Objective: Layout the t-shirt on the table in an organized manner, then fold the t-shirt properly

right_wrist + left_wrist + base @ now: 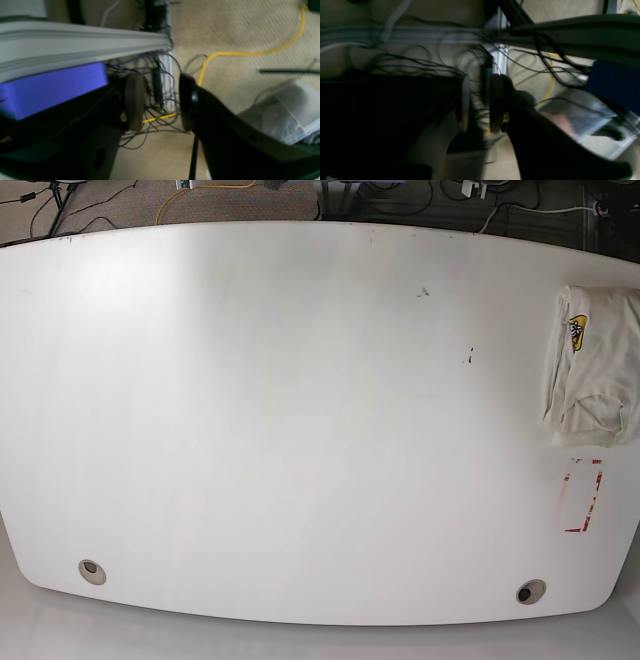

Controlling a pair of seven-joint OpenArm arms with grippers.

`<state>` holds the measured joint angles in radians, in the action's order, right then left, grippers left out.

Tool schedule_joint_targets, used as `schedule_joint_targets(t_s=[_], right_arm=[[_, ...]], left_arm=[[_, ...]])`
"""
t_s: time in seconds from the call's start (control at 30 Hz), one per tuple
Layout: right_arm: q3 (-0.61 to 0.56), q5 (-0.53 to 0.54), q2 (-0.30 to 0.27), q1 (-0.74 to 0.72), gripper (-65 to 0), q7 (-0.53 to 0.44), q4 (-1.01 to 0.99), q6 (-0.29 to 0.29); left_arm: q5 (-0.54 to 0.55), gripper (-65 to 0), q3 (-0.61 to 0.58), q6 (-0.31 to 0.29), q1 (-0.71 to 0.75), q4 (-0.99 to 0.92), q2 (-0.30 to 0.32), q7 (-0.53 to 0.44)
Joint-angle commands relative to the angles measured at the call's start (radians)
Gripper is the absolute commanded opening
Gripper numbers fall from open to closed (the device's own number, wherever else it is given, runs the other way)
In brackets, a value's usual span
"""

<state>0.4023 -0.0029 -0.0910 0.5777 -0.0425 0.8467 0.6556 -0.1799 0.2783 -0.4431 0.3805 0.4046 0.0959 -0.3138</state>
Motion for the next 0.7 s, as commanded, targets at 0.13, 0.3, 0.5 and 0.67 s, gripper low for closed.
schedule_joint_targets(t_s=[0.13,0.3,0.5,0.67], right_arm=[[0.004,0.005,-0.020,-0.081,-42.8,-0.010,-0.151,0.008],[0.004,0.004,-0.029,-0.147,-42.6,-0.010,-0.248,0.008],[0.002,-0.019,-0.029,-0.210,-42.6,-0.010,-0.321,-0.046],[0.004,-0.111,-0.020,-0.244,-42.6,-0.013,-0.349,-0.092]], left_arm=[[0.004,-53.1,0.000,0.000,-0.104,-0.149,0.031,0.064],[0.004,-53.1,0.000,0.000,-0.145,-0.186,0.031,0.129],[0.003,-52.9,-0.001,0.066,-0.193,-0.189,0.031,0.189],[0.003,-52.9,-0.060,0.163,-0.222,-0.189,0.028,0.250]])
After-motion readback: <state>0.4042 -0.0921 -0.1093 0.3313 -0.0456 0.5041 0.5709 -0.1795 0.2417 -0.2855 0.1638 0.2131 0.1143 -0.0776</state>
